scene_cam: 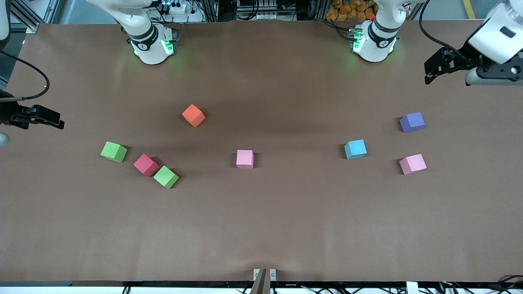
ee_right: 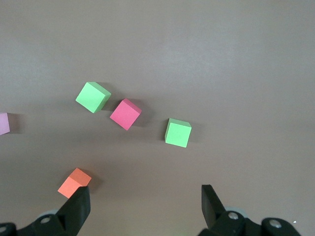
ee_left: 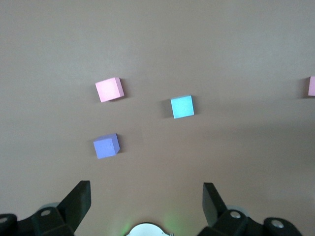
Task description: Arrange blocks into number 1
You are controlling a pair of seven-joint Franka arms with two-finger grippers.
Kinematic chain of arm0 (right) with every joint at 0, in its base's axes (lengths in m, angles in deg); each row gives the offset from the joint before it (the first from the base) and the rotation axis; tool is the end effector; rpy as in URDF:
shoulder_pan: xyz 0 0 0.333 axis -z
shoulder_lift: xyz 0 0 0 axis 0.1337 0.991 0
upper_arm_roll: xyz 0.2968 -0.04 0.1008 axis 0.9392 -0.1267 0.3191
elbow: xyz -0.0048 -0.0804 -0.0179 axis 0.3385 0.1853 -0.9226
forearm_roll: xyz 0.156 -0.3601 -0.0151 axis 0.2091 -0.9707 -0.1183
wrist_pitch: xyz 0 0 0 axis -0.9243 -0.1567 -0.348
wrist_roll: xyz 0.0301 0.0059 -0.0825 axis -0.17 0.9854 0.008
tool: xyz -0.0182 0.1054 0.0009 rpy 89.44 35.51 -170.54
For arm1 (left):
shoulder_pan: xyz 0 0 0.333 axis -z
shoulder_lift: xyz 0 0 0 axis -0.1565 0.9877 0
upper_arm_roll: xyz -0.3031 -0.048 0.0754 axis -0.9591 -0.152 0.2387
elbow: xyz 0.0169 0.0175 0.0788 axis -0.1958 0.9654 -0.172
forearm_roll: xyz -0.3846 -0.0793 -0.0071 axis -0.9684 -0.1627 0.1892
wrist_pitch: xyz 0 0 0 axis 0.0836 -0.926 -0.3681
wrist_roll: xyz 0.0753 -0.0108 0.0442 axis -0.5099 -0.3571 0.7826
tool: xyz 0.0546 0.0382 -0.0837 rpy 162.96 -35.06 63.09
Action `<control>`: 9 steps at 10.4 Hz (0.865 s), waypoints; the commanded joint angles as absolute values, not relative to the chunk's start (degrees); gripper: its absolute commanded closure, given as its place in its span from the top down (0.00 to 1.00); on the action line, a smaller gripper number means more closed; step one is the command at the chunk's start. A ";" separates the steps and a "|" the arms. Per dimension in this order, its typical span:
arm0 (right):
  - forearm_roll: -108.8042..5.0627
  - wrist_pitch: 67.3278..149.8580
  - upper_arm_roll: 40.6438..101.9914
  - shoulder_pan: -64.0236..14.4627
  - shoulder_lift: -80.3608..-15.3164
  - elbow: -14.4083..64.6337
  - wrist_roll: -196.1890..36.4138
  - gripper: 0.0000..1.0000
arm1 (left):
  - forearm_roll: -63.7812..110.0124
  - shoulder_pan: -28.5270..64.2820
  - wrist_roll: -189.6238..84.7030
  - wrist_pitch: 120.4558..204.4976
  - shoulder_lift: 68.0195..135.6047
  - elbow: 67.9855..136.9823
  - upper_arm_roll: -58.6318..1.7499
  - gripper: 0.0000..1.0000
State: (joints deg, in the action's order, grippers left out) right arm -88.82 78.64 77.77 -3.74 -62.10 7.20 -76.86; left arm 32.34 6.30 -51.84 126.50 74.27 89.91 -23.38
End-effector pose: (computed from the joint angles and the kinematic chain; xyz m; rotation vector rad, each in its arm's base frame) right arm 0.5947 -0.0314 0.5992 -3.1325 0.0257 0.1291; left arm 0.5185 -0.0978 0.6535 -3.1157 0.0910 0.1093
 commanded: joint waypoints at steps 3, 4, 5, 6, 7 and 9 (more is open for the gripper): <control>-89.77 78.84 78.00 -3.73 -62.95 7.65 -77.23 1.00 | 30.88 8.56 -49.68 133.08 81.46 97.75 -23.91 1.00; -89.86 78.93 78.00 -3.47 -62.95 7.65 -77.23 1.00 | 30.79 8.48 -49.51 136.34 81.46 100.65 -23.91 1.00; -89.86 78.93 78.00 -3.55 -62.95 7.65 -77.23 1.00 | 30.79 8.56 -48.64 139.59 81.64 103.38 -23.91 1.00; -90.03 79.10 78.00 -3.55 -62.95 7.65 -77.23 1.00 | 30.79 8.56 -47.50 143.80 81.73 106.97 -23.91 1.00; -89.95 79.54 78.00 -3.55 -62.95 7.74 -77.14 1.00 | 30.79 8.39 -47.40 147.93 82.86 109.79 -23.91 1.00; -89.95 79.54 77.91 -3.64 -62.95 7.83 -76.97 1.00 | 31.14 8.74 -46.00 151.74 88.20 111.40 -23.91 1.00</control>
State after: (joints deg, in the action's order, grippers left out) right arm -88.86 79.20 77.76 -3.74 -62.15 7.19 -76.86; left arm 32.23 8.62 -47.62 149.22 85.30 110.13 -23.98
